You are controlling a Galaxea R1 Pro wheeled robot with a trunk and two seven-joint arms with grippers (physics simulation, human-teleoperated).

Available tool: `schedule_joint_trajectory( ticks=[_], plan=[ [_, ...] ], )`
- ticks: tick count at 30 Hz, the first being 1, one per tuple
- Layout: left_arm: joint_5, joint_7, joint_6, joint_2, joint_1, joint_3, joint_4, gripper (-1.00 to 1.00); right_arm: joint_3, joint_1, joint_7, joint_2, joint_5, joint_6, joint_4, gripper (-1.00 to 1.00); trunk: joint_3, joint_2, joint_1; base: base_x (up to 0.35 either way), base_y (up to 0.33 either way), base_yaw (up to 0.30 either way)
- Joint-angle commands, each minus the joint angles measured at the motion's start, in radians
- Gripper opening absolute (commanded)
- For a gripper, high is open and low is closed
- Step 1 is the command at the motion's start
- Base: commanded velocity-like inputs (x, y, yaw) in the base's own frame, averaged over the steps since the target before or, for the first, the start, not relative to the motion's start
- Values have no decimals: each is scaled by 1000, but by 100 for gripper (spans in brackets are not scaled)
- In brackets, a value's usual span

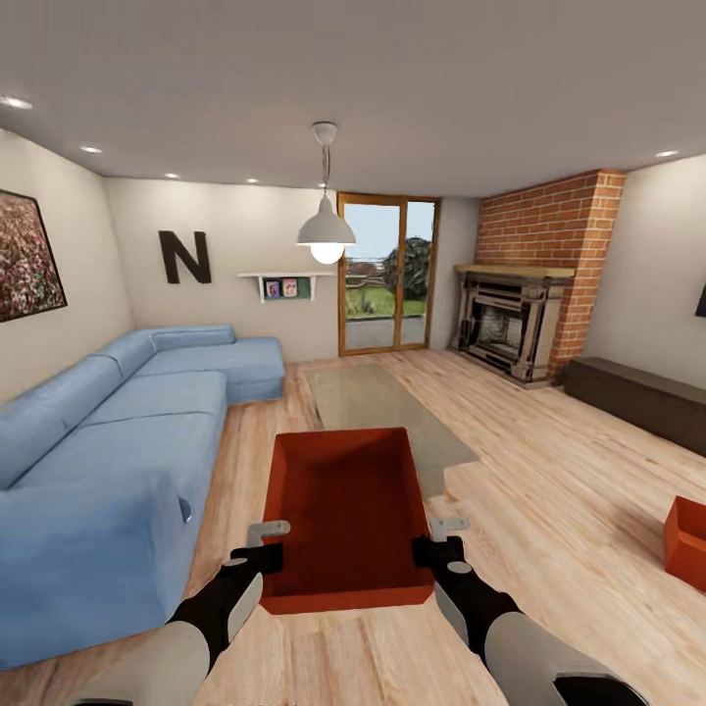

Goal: Move the two storage containers from the living room to the garage. In the garage, place one container on the floor and stack the other container on top of it (either order is fine).

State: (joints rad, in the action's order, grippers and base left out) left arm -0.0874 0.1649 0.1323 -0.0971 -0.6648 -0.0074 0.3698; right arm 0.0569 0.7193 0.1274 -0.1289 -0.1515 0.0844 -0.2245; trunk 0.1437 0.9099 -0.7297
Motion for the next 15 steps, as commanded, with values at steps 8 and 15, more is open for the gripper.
schedule_joint_trajectory(
  ticks=[8,15],
  plan=[
    [6,5,-21,-6,-1,12,3,-100,31,0,92,-1,-4,4,4,-100,1,1,0,0,0,266],
    [6,5,-20,-6,-1,15,-4,-100,31,0,93,-1,-4,5,4,-100,1,1,0,0,0,266]
  ],
)
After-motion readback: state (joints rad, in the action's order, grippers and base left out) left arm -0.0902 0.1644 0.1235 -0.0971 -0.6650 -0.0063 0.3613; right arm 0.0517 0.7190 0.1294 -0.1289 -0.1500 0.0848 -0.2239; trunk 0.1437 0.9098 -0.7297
